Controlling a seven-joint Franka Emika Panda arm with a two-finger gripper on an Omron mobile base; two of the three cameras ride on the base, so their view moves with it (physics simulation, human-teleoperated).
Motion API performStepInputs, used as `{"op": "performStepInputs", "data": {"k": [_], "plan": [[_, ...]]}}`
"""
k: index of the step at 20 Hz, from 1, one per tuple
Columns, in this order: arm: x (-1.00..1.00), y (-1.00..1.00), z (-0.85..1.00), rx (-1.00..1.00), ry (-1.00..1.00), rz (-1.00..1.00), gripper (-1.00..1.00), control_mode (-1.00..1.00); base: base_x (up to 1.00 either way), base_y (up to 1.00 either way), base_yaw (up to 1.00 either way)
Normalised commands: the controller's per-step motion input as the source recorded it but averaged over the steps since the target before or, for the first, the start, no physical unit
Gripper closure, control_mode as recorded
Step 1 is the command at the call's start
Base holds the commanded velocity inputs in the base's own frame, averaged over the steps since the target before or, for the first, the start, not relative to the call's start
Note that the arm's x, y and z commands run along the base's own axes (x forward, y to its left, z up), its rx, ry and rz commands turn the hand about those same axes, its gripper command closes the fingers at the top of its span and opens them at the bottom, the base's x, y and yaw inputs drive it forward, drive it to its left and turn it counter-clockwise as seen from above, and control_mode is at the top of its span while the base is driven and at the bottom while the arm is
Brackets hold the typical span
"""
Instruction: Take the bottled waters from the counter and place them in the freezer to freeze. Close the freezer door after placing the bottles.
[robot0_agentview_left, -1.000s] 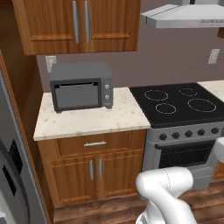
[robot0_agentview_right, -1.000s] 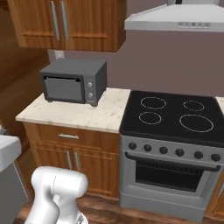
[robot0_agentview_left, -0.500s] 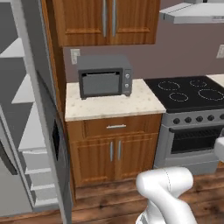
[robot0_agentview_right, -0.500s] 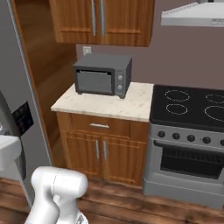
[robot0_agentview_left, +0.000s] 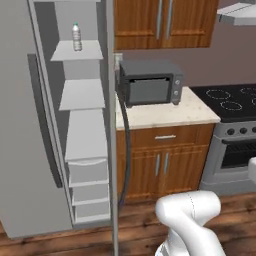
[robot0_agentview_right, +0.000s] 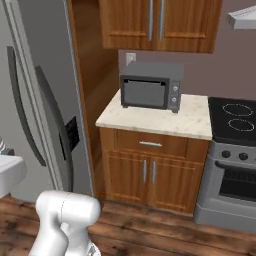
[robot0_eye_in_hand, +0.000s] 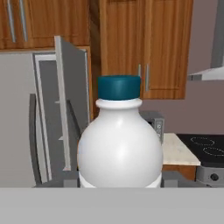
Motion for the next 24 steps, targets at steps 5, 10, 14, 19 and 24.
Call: {"op": "performStepInputs", "data": {"k": [5,10,14,19,24], "plan": [[0.0,0.0,0.0,0.0,0.0,0.0,1.0,1.0,0.01,0.99,0.0],[0.0,0.0,0.0,0.0,0.0,0.0,1.0,1.0,0.07,0.88,0.0],[0.0,0.0,0.0,0.0,0.0,0.0,1.0,1.0,0.03,0.75,-0.02],[0.0,0.0,0.0,0.0,0.0,0.0,1.0,1.0,0.08,0.54,-0.14],[0.0,0.0,0.0,0.0,0.0,0.0,1.0,1.0,0.45,0.31,-0.21]]}}
